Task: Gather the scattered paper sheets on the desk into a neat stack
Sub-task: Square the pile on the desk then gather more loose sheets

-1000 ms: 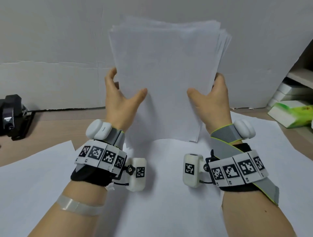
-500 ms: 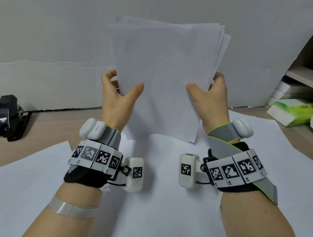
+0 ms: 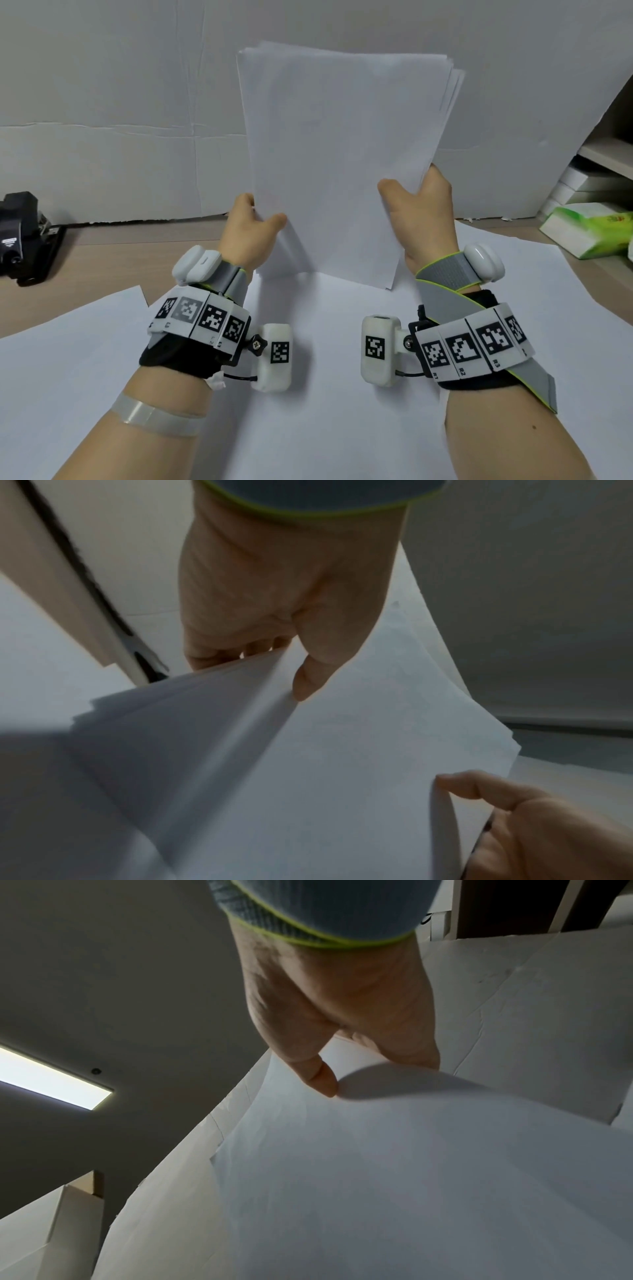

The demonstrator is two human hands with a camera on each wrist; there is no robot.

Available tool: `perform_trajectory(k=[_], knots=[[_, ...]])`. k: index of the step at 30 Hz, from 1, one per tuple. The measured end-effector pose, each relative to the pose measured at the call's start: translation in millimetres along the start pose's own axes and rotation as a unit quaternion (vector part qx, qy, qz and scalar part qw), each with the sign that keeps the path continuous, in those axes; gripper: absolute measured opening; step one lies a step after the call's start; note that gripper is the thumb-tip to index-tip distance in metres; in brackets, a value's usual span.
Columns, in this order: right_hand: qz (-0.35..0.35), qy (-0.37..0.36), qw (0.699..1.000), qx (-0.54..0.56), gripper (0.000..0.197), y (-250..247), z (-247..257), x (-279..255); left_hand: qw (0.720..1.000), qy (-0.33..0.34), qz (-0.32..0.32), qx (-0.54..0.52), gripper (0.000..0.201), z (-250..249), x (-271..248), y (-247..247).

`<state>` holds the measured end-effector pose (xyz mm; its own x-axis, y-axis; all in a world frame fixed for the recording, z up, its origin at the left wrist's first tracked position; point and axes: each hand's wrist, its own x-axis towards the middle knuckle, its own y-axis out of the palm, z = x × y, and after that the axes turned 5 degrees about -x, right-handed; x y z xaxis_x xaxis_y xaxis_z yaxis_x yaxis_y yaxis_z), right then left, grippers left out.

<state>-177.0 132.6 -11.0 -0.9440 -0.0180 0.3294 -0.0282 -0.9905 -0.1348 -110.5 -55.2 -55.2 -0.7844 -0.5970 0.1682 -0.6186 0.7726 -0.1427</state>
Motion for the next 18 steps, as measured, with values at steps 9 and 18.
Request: perform_trajectory(k=[9, 18], knots=[[-0.047, 0.019, 0.997, 0.056, 0.040, -9, 3, 5, 0.977, 0.168, -0.064, 0.111, 0.013, -24, 2, -20], [-0.036, -0.116, 0.983, -0.141, 0.089, -27, 12, 4, 0.905, 0.288, -0.155, 0.272, 0.024, -53, -8, -44]])
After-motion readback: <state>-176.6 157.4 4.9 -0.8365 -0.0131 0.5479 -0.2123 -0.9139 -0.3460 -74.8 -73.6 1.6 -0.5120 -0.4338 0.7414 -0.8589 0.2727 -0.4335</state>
